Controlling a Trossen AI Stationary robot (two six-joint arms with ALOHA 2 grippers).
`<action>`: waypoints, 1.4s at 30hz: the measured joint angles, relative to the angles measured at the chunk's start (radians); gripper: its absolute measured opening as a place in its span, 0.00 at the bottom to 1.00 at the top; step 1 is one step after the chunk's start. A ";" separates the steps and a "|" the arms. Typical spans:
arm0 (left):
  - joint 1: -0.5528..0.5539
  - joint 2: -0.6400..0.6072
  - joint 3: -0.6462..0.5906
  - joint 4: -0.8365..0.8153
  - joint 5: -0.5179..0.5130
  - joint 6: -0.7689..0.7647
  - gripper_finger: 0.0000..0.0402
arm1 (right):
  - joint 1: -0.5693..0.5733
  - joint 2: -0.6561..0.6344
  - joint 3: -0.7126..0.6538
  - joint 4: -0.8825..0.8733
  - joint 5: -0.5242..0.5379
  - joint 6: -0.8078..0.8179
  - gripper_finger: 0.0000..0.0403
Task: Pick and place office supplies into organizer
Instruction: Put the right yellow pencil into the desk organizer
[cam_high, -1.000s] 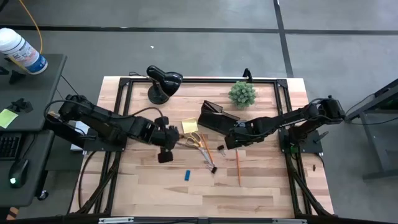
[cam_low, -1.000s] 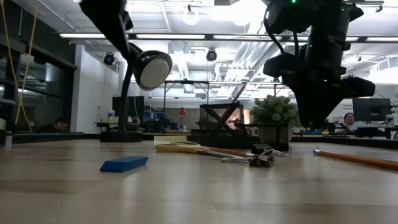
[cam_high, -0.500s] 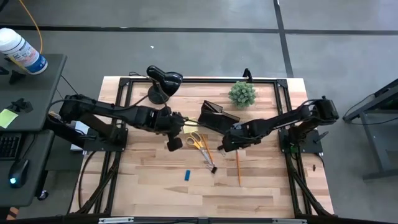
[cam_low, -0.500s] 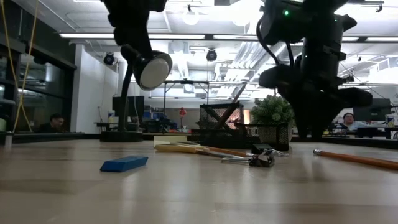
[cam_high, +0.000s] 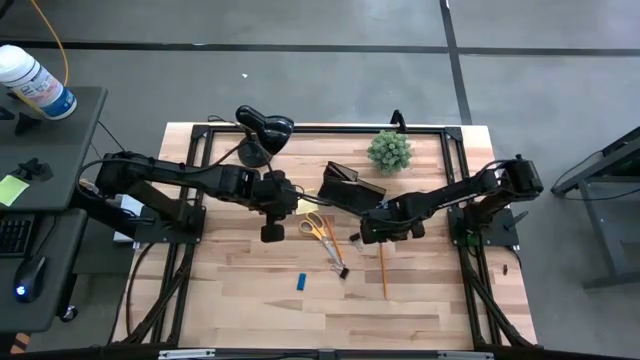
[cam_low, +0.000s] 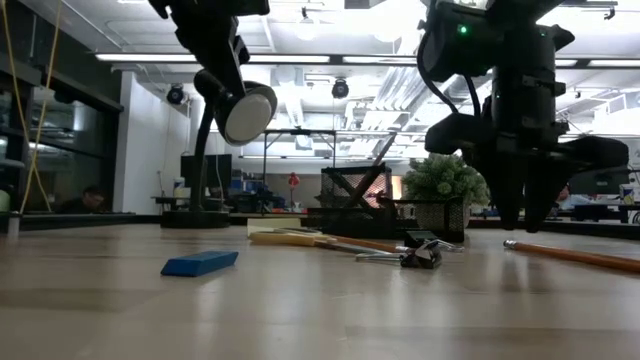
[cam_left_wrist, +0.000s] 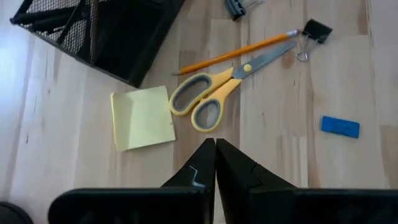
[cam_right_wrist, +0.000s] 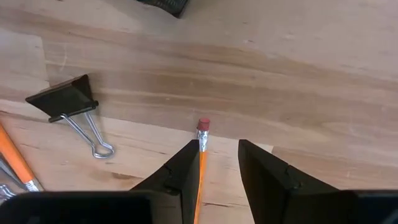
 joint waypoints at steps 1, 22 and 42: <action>0.000 0.000 0.000 0.000 0.000 0.006 0.01 | 0.000 0.000 0.000 0.002 -0.002 0.003 0.27; 0.000 0.000 0.000 0.002 0.003 0.048 0.01 | -0.030 0.133 0.085 0.009 -0.011 -0.020 0.27; 0.000 0.000 0.000 0.004 -0.016 0.048 0.01 | 0.003 0.188 0.124 -0.077 -0.029 -0.056 0.18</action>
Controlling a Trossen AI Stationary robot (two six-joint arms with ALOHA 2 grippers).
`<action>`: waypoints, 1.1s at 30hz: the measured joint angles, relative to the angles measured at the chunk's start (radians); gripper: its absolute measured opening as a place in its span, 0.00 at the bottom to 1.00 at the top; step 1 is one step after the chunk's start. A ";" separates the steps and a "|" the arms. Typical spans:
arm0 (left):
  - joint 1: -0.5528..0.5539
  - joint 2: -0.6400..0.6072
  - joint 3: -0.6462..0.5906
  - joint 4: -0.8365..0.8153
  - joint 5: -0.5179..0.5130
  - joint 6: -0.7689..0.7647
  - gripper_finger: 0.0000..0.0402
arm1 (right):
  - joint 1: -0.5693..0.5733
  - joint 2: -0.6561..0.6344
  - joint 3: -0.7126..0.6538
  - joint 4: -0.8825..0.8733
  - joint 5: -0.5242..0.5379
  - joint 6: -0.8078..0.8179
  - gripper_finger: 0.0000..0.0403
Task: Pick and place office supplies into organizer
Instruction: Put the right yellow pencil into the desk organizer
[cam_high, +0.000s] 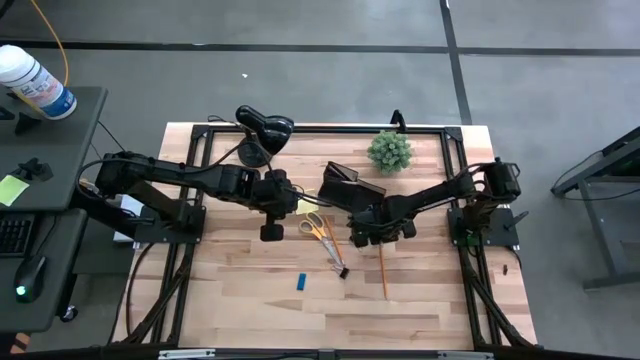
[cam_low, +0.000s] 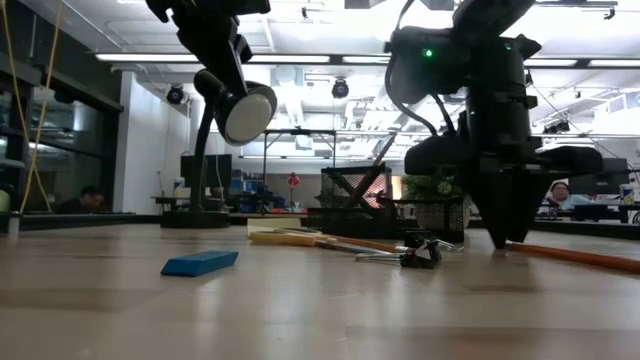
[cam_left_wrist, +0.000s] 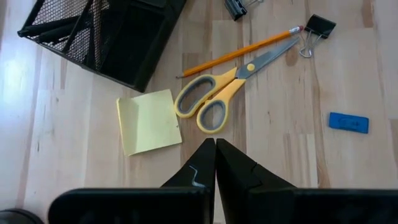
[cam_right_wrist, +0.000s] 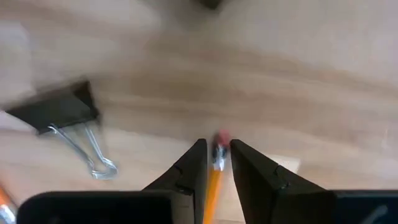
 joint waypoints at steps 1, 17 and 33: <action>0.000 0.000 0.000 0.001 -0.005 0.000 0.01 | 0.005 0.000 -0.001 -0.001 -0.007 0.002 0.17; 0.000 0.000 0.000 0.009 -0.007 0.000 0.01 | 0.005 0.001 -0.003 0.017 0.003 -0.028 0.09; 0.000 0.000 0.000 0.009 -0.007 0.000 0.01 | -0.001 -0.027 -0.006 0.032 0.037 -0.097 0.02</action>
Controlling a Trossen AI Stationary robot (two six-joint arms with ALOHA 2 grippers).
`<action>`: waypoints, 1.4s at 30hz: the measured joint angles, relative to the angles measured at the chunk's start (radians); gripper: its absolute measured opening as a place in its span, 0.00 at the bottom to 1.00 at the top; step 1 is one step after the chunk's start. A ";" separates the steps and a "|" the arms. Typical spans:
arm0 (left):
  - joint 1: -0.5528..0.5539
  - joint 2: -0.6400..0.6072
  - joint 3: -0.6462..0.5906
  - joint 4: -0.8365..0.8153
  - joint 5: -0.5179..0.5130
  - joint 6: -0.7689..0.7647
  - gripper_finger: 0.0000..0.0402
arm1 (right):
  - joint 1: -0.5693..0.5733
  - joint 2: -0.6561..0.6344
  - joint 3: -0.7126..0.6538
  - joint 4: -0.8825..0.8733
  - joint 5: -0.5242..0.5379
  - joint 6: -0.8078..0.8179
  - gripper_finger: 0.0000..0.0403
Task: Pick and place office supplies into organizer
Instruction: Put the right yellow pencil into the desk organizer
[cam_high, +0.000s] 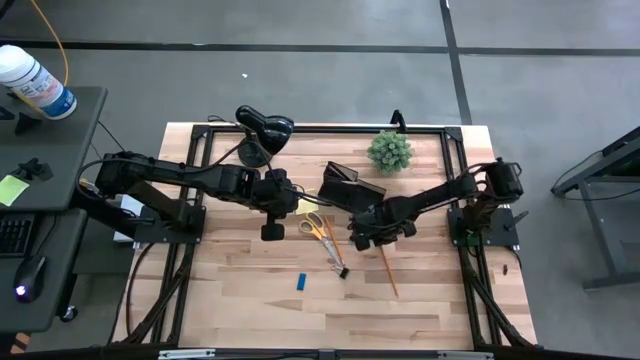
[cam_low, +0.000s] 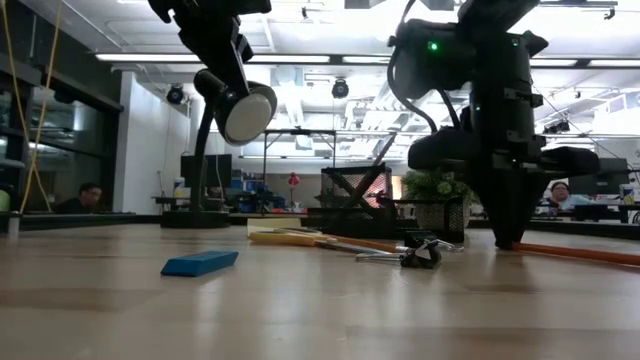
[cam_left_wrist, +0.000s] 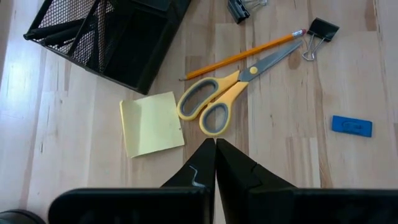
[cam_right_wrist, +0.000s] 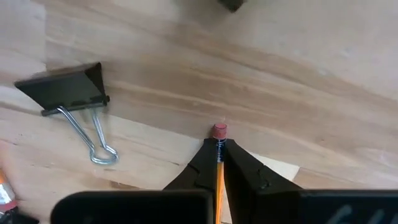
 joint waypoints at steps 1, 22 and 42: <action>0.000 0.000 0.000 0.000 0.000 0.000 0.01 | 0.000 -0.007 -0.001 -0.003 0.009 0.000 0.02; 0.000 0.000 0.000 0.007 -0.008 0.000 0.01 | -0.030 -0.136 0.001 -0.057 0.030 -0.002 0.05; 0.000 0.000 0.000 0.007 -0.020 0.000 0.01 | -0.066 -0.045 0.003 -0.043 -0.003 -0.005 0.24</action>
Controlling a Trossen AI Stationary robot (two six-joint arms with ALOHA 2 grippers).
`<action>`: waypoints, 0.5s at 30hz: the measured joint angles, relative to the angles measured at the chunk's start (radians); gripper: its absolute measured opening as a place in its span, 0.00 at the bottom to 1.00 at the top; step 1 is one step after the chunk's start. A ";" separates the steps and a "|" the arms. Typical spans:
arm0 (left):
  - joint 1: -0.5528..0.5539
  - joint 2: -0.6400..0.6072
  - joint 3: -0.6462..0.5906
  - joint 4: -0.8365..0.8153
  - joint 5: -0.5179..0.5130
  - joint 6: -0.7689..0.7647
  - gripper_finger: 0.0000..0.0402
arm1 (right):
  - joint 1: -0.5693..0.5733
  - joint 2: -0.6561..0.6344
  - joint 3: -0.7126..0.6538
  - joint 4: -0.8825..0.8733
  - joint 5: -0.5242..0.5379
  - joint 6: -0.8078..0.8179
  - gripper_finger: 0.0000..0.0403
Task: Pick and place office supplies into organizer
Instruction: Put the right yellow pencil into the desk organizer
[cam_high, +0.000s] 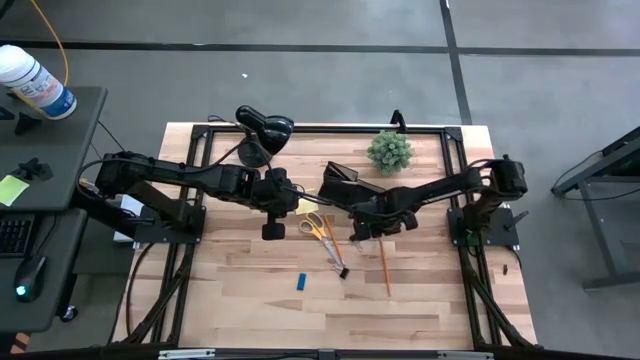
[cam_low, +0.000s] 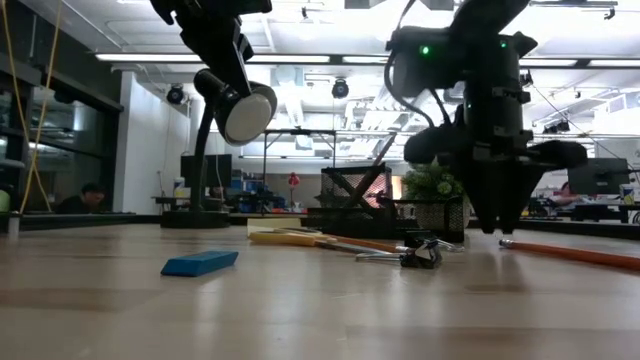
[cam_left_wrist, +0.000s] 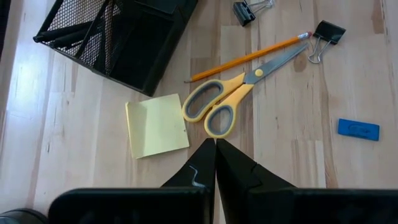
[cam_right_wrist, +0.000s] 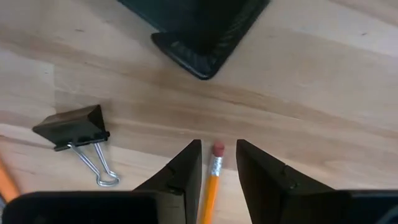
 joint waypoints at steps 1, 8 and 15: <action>0.000 0.000 0.000 0.000 0.000 0.000 0.01 | 0.000 0.009 0.000 0.006 -0.004 0.000 0.24; 0.000 0.000 0.000 0.000 0.000 0.000 0.01 | 0.002 0.047 0.000 0.009 -0.040 -0.003 0.24; 0.000 0.000 0.000 0.000 0.000 0.000 0.01 | 0.010 0.049 0.000 0.010 -0.024 0.002 0.24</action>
